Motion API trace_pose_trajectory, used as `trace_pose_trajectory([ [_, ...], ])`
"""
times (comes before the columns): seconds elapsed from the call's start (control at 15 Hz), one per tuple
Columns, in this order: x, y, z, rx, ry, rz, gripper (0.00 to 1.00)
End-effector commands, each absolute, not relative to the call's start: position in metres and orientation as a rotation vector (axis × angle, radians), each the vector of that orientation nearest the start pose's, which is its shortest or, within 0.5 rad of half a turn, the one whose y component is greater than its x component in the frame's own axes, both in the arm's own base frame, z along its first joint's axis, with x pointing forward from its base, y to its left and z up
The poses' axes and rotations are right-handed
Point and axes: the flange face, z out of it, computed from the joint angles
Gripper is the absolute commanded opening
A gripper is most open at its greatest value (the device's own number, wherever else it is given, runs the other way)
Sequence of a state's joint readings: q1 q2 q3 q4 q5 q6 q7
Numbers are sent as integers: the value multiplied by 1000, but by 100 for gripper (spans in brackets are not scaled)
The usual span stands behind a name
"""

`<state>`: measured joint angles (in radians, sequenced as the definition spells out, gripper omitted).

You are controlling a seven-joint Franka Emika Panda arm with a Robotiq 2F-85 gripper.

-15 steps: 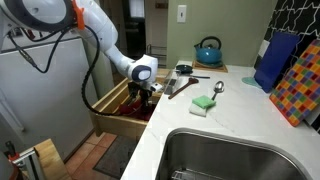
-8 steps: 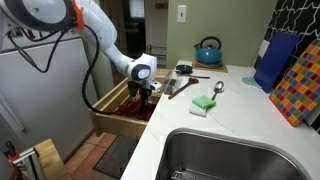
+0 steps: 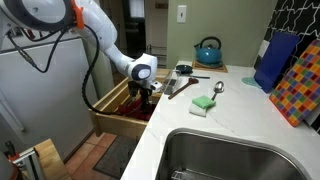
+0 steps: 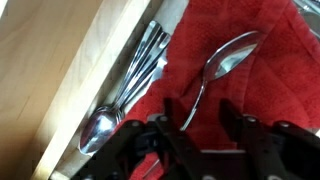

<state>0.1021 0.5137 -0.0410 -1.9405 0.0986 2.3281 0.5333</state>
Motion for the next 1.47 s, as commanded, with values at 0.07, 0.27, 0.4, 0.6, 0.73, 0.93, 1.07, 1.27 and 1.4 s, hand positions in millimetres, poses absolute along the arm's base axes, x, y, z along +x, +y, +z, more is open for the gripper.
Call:
trace_pose_trajectory([
  [0.07, 607, 32, 210, -3017, 862, 197, 34],
  [0.27, 609, 27, 212, -3022, 870, 190, 37],
  [0.4, 610, 23, 212, -3024, 876, 184, 39],
  [0.6, 611, 20, 212, -3030, 880, 179, 36],
  [0.73, 611, 21, 211, -3033, 876, 175, 21],
  [0.93, 612, 23, 213, -3037, 874, 170, 5],
  [1.07, 612, 23, 212, -3039, 873, 170, 2],
  [1.27, 612, 23, 211, -3043, 875, 168, 11],
  [1.4, 612, 22, 212, -3050, 877, 156, 32],
])
